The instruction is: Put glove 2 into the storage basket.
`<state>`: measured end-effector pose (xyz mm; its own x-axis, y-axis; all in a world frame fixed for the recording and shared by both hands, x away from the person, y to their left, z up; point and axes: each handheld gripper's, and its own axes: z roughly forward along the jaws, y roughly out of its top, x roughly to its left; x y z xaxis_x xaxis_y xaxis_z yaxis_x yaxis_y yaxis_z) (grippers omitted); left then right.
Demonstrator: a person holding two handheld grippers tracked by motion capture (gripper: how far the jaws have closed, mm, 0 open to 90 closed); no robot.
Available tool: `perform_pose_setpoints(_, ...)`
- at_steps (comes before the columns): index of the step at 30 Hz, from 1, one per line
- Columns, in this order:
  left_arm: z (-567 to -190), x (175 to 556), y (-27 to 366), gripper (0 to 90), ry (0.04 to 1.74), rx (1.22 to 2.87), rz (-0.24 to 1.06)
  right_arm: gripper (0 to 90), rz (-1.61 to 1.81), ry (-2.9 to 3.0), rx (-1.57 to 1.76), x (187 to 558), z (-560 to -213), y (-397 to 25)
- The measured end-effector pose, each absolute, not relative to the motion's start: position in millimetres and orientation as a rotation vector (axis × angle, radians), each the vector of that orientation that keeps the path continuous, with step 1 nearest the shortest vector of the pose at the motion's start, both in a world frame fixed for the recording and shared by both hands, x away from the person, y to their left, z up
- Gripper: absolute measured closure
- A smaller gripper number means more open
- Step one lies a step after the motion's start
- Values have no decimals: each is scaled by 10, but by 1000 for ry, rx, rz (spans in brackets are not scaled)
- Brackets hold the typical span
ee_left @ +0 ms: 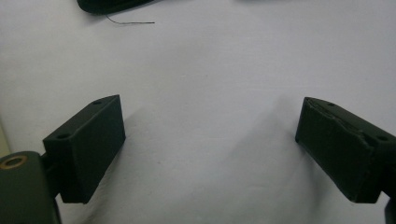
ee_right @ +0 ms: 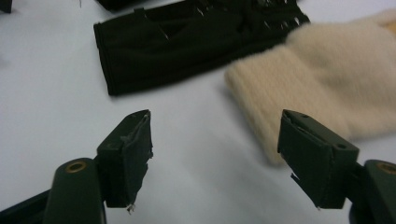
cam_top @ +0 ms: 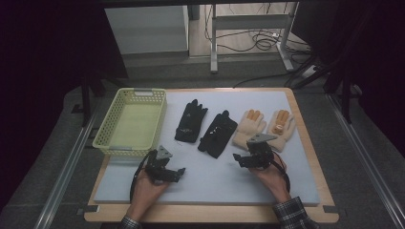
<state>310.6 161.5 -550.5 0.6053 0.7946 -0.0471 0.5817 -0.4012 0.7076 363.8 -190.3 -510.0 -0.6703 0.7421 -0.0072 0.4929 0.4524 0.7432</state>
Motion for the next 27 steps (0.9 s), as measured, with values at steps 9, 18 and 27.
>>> perform_pose_setpoints(9,-5505,3106,1616,84,1080,2130,390,363,1056,2398,1002,3936,-5010,-1617)
perform_pose_setpoints(18,-5505,3105,1616,84,1080,2130,390,483,998,2414,957,4261,-5004,-1279)
perform_pose_setpoints(27,-5506,3105,1615,84,1081,2128,389,290,935,2397,1079,4620,-5187,-1038)
